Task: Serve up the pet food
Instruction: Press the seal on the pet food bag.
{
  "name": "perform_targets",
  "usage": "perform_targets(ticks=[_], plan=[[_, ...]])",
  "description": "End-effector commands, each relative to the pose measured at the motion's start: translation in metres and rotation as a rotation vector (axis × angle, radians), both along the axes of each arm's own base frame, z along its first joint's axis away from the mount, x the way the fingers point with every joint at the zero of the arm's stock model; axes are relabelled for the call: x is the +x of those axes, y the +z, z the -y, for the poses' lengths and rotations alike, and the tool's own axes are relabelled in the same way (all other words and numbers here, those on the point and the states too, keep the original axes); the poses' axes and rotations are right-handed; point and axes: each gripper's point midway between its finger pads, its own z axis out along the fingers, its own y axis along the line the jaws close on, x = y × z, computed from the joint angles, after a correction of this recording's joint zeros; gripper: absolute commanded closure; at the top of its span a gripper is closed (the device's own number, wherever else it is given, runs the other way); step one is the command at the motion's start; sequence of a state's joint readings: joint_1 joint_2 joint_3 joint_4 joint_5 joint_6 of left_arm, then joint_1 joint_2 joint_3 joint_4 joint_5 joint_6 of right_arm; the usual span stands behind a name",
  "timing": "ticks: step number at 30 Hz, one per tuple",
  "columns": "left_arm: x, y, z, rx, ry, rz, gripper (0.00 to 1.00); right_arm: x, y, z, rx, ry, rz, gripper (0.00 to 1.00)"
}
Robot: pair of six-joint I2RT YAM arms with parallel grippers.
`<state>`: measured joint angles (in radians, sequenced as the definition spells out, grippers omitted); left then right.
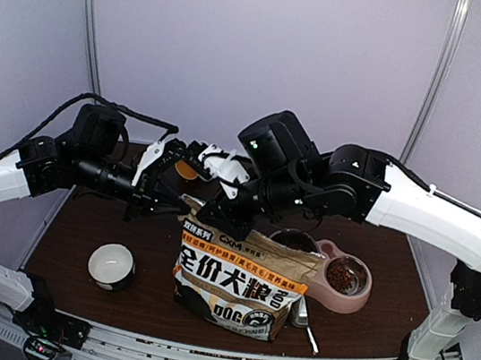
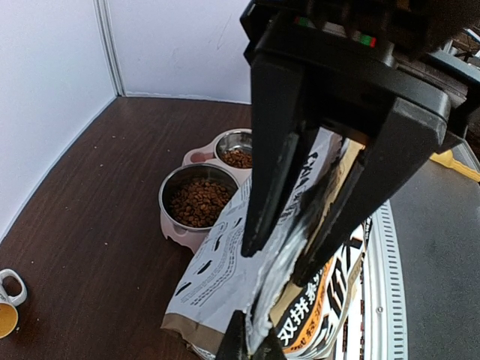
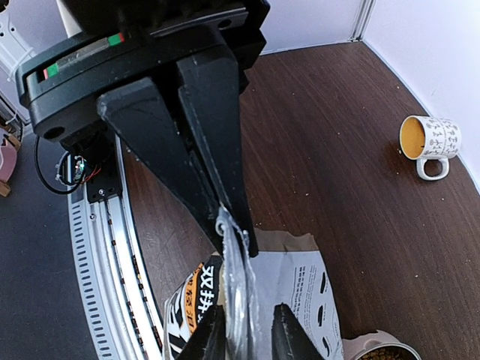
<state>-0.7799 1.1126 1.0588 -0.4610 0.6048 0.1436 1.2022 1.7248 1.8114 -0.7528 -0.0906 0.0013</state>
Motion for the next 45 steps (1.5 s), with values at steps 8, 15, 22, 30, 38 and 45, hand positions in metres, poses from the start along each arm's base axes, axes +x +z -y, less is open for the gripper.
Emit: perform_targets(ticks=[8, 15, 22, 30, 38, 45], plan=[[-0.028, 0.012, 0.005, -0.066, -0.118, 0.010, 1.00, 0.019, 0.012, -0.012, 0.130, -0.091, 0.017, 0.57], [-0.039, 0.028, 0.004, -0.127, -0.171, 0.001, 1.00, 0.016, 0.013, 0.005, 0.153, -0.102, 0.012, 0.49], [-0.049, 0.042, 0.004, -0.179, -0.227, -0.017, 1.00, 0.011, 0.028, 0.007, 0.230, -0.093, -0.016, 0.43], [-0.049, 0.041, 0.004, -0.162, -0.226, -0.021, 1.00, 0.005, 0.014, 0.002, 0.153, -0.033, -0.007, 0.55], [-0.044, 0.037, 0.006, -0.152, -0.223, -0.025, 1.00, 0.000, 0.015, -0.011, 0.148, 0.022, 0.009, 0.71], [-0.041, 0.041, 0.004, -0.166, -0.208, -0.012, 1.00, -0.003, 0.006, -0.013, 0.122, 0.047, -0.004, 0.80]])
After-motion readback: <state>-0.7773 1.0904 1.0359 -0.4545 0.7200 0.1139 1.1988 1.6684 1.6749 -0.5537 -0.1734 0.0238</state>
